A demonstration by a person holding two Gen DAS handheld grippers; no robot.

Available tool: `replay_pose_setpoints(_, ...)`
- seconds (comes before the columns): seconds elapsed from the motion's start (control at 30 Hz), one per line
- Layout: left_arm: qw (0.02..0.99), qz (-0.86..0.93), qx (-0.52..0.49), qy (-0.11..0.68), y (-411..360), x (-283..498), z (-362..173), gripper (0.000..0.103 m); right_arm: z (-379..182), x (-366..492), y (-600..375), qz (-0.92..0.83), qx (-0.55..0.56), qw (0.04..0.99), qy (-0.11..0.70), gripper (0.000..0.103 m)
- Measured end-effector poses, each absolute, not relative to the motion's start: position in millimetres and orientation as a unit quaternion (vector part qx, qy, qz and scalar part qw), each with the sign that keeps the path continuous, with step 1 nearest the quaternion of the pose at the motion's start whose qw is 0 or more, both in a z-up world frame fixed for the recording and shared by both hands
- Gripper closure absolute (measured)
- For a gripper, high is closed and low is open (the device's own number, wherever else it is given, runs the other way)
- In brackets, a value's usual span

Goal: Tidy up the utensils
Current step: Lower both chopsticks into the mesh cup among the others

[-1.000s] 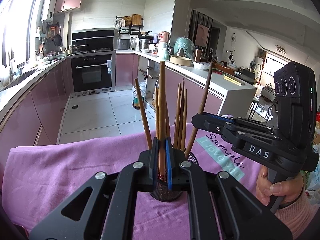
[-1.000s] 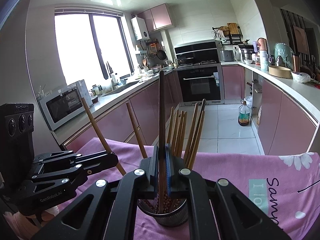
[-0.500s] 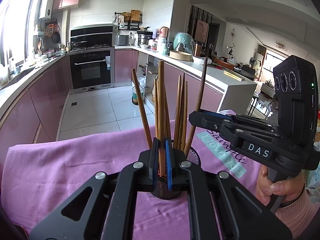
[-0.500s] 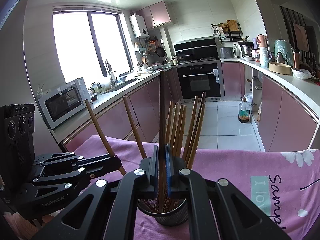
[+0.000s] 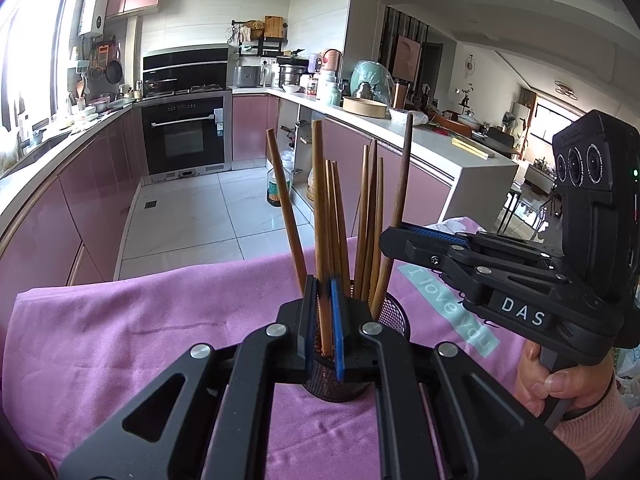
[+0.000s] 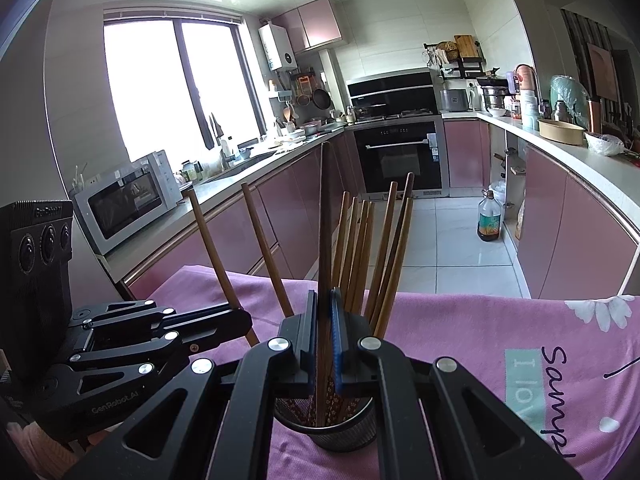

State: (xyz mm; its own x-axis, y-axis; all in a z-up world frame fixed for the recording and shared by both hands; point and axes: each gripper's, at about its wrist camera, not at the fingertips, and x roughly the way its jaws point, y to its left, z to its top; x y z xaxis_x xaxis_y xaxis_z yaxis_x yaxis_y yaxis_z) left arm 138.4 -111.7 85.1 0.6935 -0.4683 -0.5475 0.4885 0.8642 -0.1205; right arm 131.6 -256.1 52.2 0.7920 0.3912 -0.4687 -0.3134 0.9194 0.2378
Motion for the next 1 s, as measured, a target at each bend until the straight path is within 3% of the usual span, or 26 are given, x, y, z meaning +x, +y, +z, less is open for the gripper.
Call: replay_pose_setpoints(1.0,0.919,-0.25,0.013,0.305,-114.2,159.5,72.7,0.095,47.6,137.0,-255.6,0.181,0.077,0.941,0.275,0.097)
